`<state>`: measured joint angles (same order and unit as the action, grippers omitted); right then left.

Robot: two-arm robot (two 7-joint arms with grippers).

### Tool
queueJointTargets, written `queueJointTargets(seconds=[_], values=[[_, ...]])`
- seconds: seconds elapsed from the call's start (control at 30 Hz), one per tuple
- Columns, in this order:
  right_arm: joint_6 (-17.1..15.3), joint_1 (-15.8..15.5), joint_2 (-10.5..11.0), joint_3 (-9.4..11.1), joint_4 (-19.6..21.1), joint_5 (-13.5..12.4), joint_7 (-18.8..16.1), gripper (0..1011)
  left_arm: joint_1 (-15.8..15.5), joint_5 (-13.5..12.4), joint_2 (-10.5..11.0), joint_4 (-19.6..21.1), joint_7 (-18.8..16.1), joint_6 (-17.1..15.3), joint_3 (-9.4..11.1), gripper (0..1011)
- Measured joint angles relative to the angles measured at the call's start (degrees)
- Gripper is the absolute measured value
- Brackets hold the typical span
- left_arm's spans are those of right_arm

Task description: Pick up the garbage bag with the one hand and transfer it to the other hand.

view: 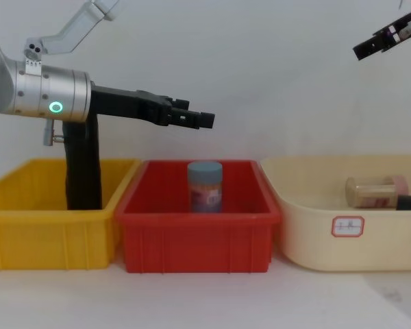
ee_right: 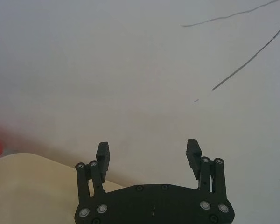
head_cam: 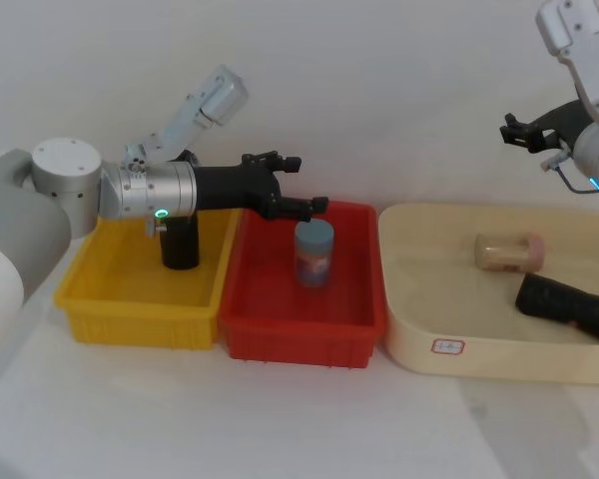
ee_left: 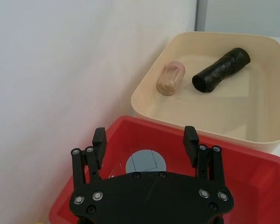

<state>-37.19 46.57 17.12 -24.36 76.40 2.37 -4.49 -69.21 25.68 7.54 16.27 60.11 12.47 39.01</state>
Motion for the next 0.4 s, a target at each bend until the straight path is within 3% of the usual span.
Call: queueJointTargets(seconds=[0.4], values=[[-0.1,-0.1,0.1,0.2,0.0,-0.1,-0.1,1001,0.0,0.0,0.0,0.0,0.0,0.0,0.0,1000]])
